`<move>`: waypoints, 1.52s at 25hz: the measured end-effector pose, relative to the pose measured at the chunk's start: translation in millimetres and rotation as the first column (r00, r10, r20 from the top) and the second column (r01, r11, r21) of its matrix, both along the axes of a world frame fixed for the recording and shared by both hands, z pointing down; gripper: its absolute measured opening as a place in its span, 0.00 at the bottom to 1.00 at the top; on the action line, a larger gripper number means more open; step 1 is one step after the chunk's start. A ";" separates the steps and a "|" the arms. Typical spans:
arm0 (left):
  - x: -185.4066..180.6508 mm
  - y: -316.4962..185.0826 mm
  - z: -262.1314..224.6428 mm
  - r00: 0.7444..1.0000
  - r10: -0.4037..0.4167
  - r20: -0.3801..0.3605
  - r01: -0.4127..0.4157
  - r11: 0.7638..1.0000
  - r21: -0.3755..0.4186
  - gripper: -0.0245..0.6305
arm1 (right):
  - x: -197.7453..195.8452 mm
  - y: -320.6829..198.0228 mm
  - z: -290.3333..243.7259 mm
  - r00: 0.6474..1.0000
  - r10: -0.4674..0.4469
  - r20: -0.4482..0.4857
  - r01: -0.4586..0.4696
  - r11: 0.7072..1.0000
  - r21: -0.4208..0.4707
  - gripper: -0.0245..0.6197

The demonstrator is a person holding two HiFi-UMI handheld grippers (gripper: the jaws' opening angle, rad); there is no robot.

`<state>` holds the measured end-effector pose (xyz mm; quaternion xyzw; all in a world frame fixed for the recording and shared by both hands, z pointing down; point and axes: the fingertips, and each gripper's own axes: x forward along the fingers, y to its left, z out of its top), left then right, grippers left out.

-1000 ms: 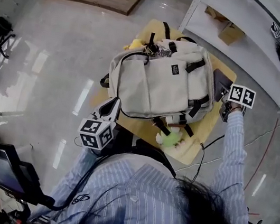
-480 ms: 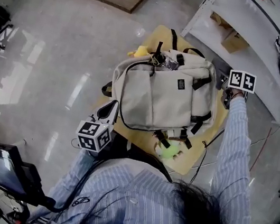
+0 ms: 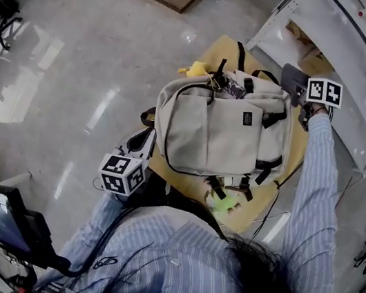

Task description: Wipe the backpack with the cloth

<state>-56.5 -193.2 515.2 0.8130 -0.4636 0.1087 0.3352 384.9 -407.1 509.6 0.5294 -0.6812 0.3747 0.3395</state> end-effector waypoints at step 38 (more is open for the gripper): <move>-31.9 -5.8 0.6 0.997 -0.068 -0.020 0.068 0.998 0.004 0.05 | -365.5 40.1 33.7 0.805 -0.567 0.176 0.579 0.815 -0.021 0.12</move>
